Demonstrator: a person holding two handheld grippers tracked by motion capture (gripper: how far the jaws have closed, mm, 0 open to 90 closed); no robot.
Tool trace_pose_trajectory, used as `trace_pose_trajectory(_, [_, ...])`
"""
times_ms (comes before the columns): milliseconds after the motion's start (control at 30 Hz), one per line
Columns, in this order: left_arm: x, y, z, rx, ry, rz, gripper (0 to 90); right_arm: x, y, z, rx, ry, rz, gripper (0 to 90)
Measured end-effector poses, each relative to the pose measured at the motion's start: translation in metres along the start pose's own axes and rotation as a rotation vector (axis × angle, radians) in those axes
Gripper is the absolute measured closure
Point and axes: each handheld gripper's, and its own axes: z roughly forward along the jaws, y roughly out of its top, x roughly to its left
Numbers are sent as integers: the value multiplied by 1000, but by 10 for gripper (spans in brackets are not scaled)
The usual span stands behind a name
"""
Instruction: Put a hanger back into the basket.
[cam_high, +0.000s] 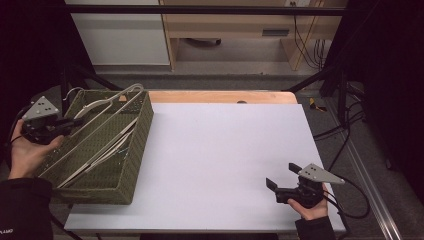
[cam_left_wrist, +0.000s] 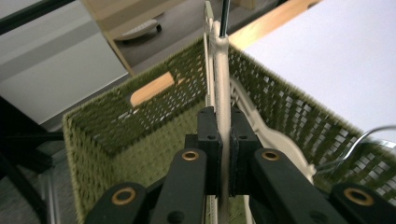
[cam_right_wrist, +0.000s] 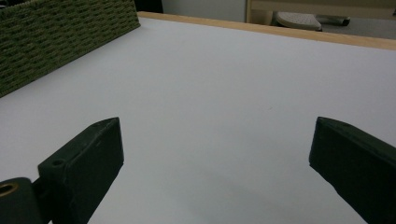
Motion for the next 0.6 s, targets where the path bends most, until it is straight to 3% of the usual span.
trace_pose_trajectory(33, [0,-4,3,9,6,22,859,0,0,0,-2,-1,1,38])
trace_pose_trajectory(100, [-1,-7,5,19,5,22,858,0,0,0,-2,-1,2,38])
trace_pose_trajectory(167, [-4,-14,9,48,11,8,858,0,0,0,2,-1,3,39])
trace_pose_trajectory(500, [-18,-40,31,74,-4,-11,858,1,0,1,3,-5,3,39])
trace_pose_trajectory(600, [-20,-43,35,91,4,-1,857,1,0,1,3,-5,4,40])
